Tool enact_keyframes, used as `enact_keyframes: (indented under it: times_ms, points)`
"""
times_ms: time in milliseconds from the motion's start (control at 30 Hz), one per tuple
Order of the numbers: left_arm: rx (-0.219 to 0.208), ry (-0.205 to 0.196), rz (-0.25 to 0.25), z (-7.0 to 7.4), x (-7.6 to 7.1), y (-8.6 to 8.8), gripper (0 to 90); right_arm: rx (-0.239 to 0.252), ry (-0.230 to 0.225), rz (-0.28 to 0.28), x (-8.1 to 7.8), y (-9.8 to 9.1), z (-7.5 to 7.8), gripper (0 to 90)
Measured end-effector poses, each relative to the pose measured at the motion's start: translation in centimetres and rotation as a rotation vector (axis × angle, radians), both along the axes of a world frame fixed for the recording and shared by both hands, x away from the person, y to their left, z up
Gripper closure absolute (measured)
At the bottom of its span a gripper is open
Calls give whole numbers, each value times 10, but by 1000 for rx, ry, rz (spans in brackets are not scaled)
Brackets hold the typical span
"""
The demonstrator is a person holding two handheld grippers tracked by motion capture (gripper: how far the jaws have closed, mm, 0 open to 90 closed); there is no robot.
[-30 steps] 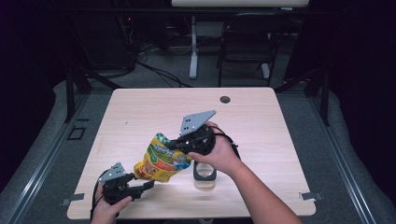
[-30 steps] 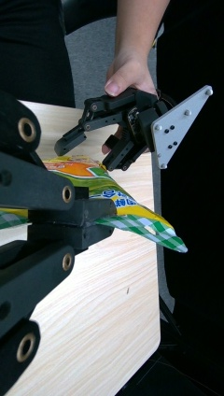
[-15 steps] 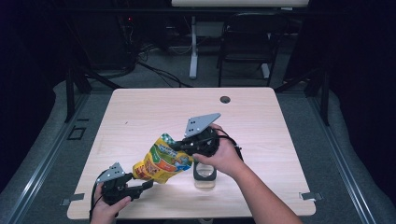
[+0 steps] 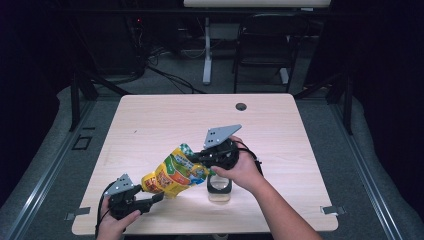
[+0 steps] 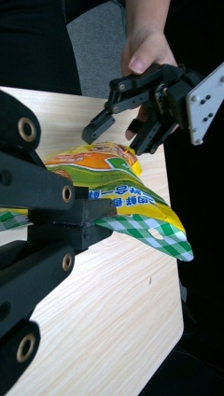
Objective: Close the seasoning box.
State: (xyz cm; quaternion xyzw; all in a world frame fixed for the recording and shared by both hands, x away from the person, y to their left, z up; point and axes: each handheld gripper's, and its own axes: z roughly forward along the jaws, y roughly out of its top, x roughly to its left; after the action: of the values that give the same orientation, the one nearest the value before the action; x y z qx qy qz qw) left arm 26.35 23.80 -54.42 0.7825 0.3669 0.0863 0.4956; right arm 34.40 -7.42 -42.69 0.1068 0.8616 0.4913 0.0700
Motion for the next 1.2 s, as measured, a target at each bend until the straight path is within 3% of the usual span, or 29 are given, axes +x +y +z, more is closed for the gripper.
enact_keyframes:
  times_ms: [433,533,567,933,1067,1200]
  points:
    - [-18,-9,21,4,-1,8,423,-6,25,-10,-2,-9,-15,900]
    - [-94,-3,44,5,-1,11,418,-11,26,-18,-4,-12,-18,900]
    - [-97,-9,45,6,0,13,415,-6,34,-19,-5,-12,-19,900]
    - [-95,-24,48,13,0,11,419,-2,42,-36,-6,-18,-26,900]
    - [-77,-46,65,17,0,8,423,8,43,-49,-4,-20,-25,900]
    - [-53,-55,51,20,0,6,431,7,37,-60,-3,-23,-27,897]
